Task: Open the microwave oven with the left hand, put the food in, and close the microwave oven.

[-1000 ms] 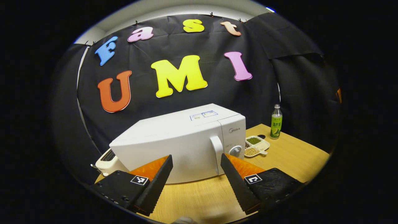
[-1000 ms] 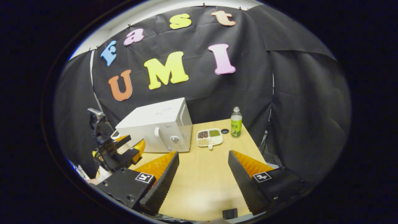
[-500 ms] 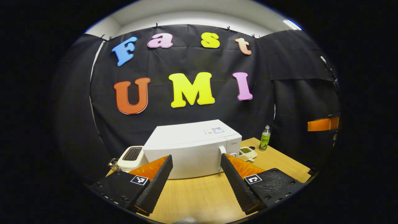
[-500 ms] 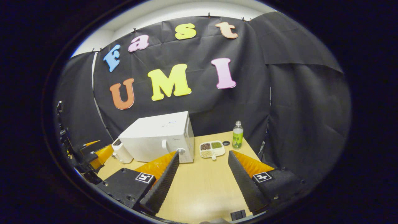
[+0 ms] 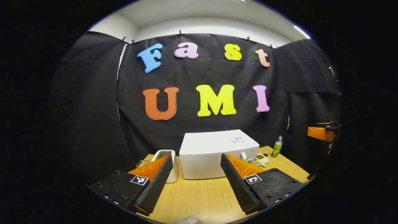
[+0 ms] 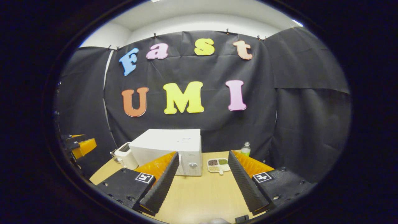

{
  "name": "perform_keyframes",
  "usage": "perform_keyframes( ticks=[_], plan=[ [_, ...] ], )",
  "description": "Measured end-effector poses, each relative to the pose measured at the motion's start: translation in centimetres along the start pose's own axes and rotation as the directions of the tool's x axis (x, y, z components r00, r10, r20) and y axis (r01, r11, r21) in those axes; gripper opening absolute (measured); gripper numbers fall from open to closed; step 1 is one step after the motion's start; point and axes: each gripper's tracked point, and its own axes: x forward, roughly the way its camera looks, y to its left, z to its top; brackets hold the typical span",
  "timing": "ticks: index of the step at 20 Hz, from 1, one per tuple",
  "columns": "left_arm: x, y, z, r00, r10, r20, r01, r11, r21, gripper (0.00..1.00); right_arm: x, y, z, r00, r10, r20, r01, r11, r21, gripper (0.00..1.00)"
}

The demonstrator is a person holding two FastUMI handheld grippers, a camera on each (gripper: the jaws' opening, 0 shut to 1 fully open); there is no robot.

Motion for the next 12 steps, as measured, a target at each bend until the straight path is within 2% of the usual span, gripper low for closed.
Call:
perform_keyframes(
  ticks=[5, 12],
  plan=[
    [-1.1, 1.6, 2.1, 0.998, 0.043, 0.049, -0.043, 0.999, 0.001, 0.96, -0.4, 2.6, 0.6, 0.999, 0.038, 0.018, -0.038, 0.999, -0.005, 0.92],
    [-1.2, 1.3, 2.7, 0.997, 0.038, 0.064, -0.037, 0.999, -0.017, 0.96, -0.3, 2.6, 0.9, 0.999, 0.033, 0.018, -0.033, 0.999, -0.013, 0.92]
  ],
)
